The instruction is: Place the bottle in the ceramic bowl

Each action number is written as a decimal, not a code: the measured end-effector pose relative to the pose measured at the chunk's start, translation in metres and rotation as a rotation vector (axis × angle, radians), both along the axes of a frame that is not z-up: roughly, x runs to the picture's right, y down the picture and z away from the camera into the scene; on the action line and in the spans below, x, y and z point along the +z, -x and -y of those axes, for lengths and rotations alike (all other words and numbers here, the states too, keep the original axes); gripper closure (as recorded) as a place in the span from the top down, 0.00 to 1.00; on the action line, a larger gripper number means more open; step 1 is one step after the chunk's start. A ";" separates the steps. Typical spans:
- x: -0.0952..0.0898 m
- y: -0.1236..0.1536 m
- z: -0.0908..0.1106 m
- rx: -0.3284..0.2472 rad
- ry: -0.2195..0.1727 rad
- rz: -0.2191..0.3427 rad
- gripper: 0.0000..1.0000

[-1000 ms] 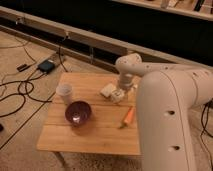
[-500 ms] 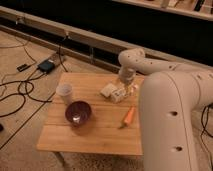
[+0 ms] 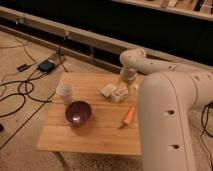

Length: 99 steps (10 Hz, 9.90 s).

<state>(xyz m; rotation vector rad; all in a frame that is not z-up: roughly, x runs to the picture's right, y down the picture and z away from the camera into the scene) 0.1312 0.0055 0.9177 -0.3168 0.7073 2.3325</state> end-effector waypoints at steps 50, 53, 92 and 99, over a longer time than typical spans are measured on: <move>-0.074 0.165 -0.005 -0.447 -0.255 0.325 0.00; -0.078 0.158 0.001 -0.464 -0.278 0.320 0.00; -0.120 0.271 -0.110 -0.731 -0.254 0.532 0.00; -0.141 0.269 -0.140 -0.758 -0.139 0.605 0.00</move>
